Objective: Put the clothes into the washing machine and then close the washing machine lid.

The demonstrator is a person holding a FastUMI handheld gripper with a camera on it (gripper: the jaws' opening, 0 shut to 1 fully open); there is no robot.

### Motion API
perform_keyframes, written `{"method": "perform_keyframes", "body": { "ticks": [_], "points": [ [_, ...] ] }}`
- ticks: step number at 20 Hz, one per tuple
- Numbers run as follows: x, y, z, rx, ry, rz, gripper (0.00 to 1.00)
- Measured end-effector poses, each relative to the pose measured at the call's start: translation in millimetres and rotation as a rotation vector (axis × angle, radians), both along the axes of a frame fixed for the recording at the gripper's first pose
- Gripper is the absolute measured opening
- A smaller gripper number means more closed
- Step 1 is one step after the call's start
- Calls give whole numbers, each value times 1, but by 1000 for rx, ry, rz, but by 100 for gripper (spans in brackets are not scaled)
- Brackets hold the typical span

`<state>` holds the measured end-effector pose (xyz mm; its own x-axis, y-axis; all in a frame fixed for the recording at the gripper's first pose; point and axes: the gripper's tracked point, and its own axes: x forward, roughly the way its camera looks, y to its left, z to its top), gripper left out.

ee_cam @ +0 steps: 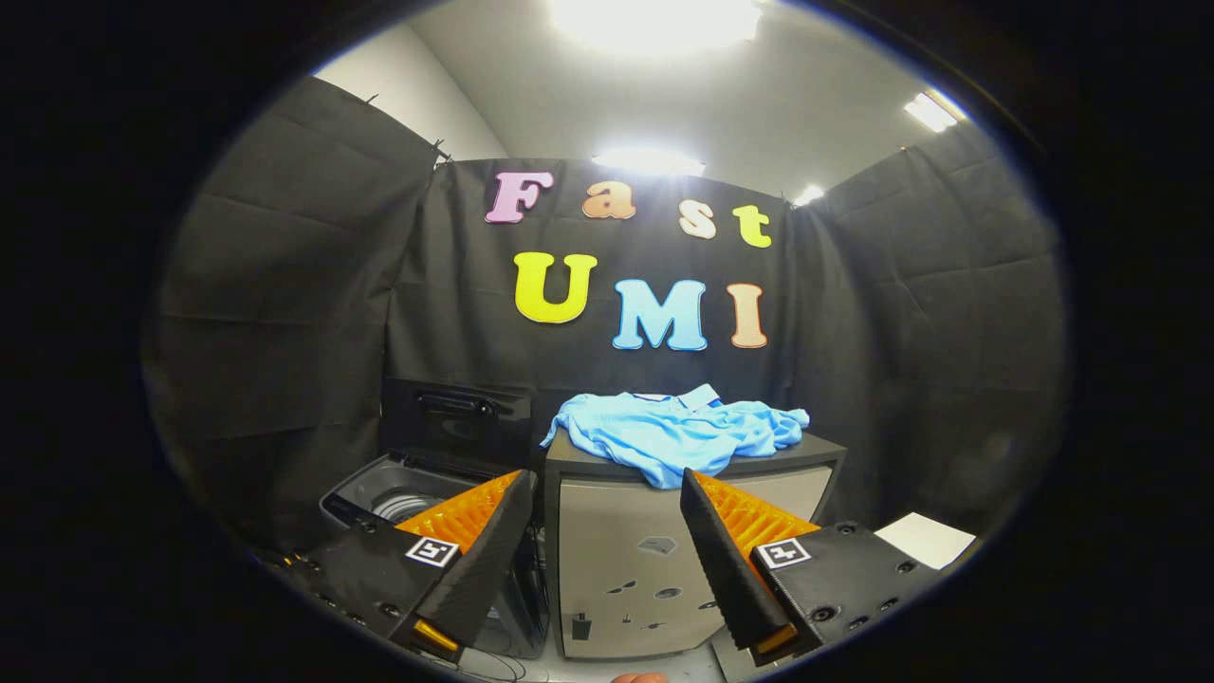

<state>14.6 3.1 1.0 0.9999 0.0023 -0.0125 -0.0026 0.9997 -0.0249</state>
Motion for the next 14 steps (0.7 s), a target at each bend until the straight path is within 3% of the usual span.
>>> {"method": "perform_keyframes", "body": {
  "ticks": [14],
  "points": [
    [16,-6,9,-17,-7,-22,98]
  ]
}}
